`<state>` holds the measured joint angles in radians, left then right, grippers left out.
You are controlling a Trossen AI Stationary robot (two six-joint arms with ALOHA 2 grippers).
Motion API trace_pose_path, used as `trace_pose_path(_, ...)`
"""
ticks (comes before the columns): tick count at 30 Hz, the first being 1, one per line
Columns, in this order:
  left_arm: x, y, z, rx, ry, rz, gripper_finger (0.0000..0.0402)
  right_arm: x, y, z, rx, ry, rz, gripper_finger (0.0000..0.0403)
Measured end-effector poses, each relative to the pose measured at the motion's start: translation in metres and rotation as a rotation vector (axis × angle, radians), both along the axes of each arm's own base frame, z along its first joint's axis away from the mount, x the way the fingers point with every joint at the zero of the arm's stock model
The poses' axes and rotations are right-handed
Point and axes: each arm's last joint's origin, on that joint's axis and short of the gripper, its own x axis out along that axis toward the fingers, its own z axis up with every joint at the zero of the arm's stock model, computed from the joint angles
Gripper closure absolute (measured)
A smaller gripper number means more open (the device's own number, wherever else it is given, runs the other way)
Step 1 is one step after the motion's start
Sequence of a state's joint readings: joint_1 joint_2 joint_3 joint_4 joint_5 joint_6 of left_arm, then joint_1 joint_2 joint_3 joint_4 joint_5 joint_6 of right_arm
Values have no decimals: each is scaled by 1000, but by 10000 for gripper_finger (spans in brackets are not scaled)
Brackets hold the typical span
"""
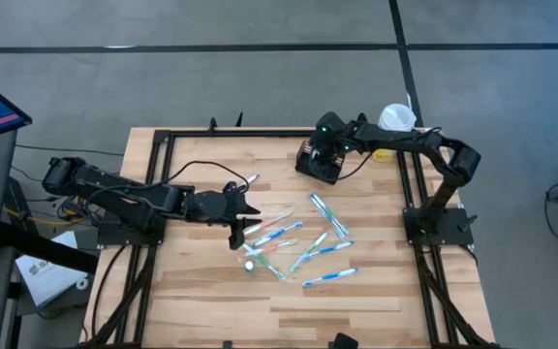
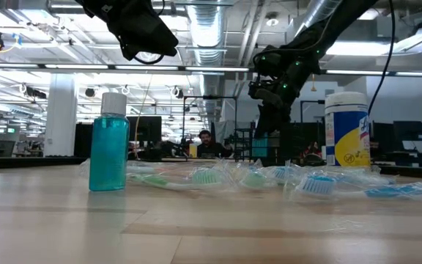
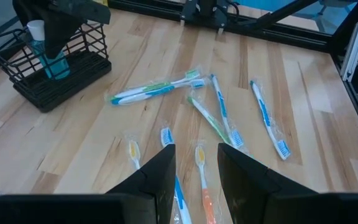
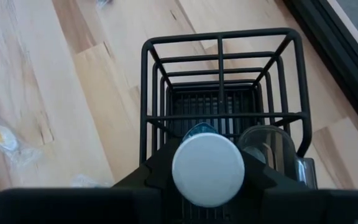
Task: Pick & Place toothbrushing station
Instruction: Put the left mouthwash bottle into the mesh organizer
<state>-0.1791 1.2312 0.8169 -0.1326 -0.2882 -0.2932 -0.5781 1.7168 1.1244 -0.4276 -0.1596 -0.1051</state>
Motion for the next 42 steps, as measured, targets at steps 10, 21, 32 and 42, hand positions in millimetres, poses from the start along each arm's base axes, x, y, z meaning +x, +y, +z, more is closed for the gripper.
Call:
trace_pose_path(10,0,0,0,0,1,0,289,0,0,0,3,3,1,305)
trace_pose_path(21,0,0,0,0,2,1,289,-2,-2,-1,43,-17,15,304)
trace_pose_path(32,0,1,0,5,0,10,289,-4,-4,-1,42,-17,7,304)
trace_pose_path(42,0,1,0,6,1,10,289,-5,-3,4,29,-25,12,304)
